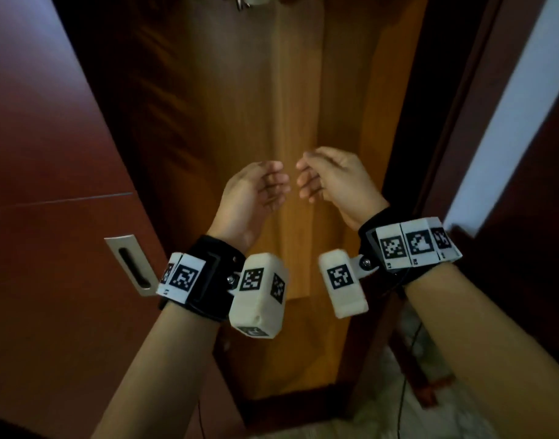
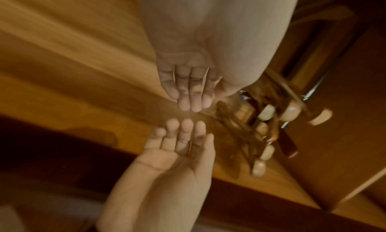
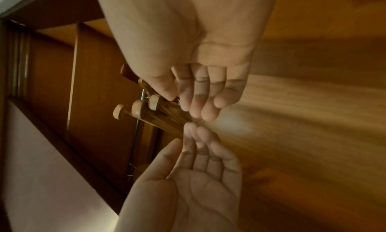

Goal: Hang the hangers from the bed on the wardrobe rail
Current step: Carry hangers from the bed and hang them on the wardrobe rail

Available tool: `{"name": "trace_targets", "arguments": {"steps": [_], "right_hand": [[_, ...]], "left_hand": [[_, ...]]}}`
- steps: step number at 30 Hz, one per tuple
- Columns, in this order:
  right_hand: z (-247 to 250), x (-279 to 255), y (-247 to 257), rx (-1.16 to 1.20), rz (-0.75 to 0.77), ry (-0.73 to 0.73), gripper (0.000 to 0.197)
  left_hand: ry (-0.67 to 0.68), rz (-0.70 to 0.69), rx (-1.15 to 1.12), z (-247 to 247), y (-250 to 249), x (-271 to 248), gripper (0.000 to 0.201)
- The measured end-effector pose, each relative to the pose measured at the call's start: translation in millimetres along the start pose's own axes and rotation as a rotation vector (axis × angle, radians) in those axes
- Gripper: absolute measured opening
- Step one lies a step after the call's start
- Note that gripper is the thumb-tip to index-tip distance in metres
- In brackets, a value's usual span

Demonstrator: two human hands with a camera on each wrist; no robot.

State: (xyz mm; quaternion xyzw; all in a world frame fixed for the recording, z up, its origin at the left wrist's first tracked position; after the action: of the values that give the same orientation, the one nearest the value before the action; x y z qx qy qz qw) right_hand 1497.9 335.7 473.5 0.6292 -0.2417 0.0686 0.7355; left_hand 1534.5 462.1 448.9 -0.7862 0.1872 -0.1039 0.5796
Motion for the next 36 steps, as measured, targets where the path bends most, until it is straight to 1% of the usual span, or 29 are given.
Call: {"name": "trace_targets", "arguments": {"steps": [3, 7, 11, 15, 18, 21, 26, 31, 36], "right_hand": [[30, -36, -10, -0.029, -0.019, -0.034, 0.023], [81, -86, -8, -0.007, -0.034, -0.137, 0.021], [154, -152, 9, -0.007, -0.056, -0.318, 0.021], [239, -242, 29, -0.036, -0.085, -0.512, 0.019], [301, -322, 50, -0.102, -0.109, -0.656, 0.021], [354, -411, 79, -0.19, -0.142, -0.801, 0.022], [424, -564, 125, -0.305, -0.191, -1.106, 0.022], [454, -701, 162, -0.372, -0.223, -1.446, 0.022], [462, -806, 189, -0.392, -0.273, -1.724, 0.019]], "left_hand": [[0.018, 0.071, -0.029, -20, 36, -13, 0.014], [0.106, 0.114, -0.019, -66, 67, -36, 0.018], [0.204, 0.162, -0.02, -138, 98, -66, 0.021], [0.324, 0.256, -0.063, -230, 142, -113, 0.017], [0.449, 0.349, -0.066, -307, 181, -166, 0.018], [0.607, 0.431, -0.021, -385, 219, -230, 0.02], [0.866, 0.559, 0.085, -496, 273, -339, 0.021], [1.114, 0.7, 0.167, -572, 327, -448, 0.021], [1.31, 0.839, 0.235, -633, 373, -539, 0.021]]}}
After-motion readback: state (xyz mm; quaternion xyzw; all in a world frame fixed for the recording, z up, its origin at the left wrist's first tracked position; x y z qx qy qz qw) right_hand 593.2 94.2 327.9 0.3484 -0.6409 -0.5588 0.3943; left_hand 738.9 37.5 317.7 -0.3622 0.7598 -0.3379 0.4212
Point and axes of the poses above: each hand's wrist, its own x-axis towards the middle knuckle, its own z-axis out of the back of the hand, y = z × x, the point moved 8 cm from there along x, towards the middle knuckle, and after that the axes turned 10 degrees about z, right-handed, at the moved point
